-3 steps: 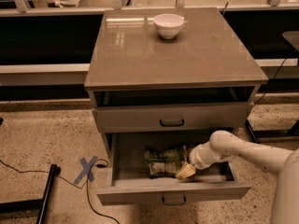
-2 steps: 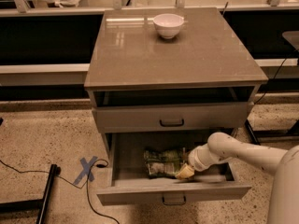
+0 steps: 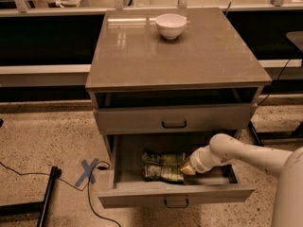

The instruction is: Pick green jalapeno chip bag from middle drawer and place on counter

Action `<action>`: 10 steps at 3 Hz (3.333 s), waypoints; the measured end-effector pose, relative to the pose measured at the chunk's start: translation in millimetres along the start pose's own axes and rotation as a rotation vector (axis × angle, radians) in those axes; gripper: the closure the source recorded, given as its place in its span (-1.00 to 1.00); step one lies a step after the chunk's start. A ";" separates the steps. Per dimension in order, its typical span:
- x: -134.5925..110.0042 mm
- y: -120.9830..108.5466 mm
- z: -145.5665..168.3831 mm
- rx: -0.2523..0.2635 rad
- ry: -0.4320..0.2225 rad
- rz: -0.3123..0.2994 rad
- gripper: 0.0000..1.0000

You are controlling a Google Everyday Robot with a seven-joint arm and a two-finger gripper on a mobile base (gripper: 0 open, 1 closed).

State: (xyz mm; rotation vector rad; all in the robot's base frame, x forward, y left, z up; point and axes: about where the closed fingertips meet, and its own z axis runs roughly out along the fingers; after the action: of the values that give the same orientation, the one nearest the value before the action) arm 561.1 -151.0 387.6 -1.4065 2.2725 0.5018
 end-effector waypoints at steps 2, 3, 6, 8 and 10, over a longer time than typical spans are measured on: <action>-10.4 -1.6 -11.3 0.007 -0.038 0.013 1.00; -13.5 -1.6 -17.4 0.012 -0.077 0.007 0.63; -32.7 3.4 -17.0 0.000 -0.121 -0.056 -0.75; -41.0 7.6 -9.8 -0.024 -0.125 -0.081 -0.48; -50.4 15.0 4.0 -0.058 -0.115 -0.117 -0.44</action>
Offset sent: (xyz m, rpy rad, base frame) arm 0.0077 -0.0032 0.0291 0.0521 -0.0390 -0.0323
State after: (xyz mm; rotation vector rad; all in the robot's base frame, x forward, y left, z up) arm 568.4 -104.8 412.0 -1.4894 2.0875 0.5993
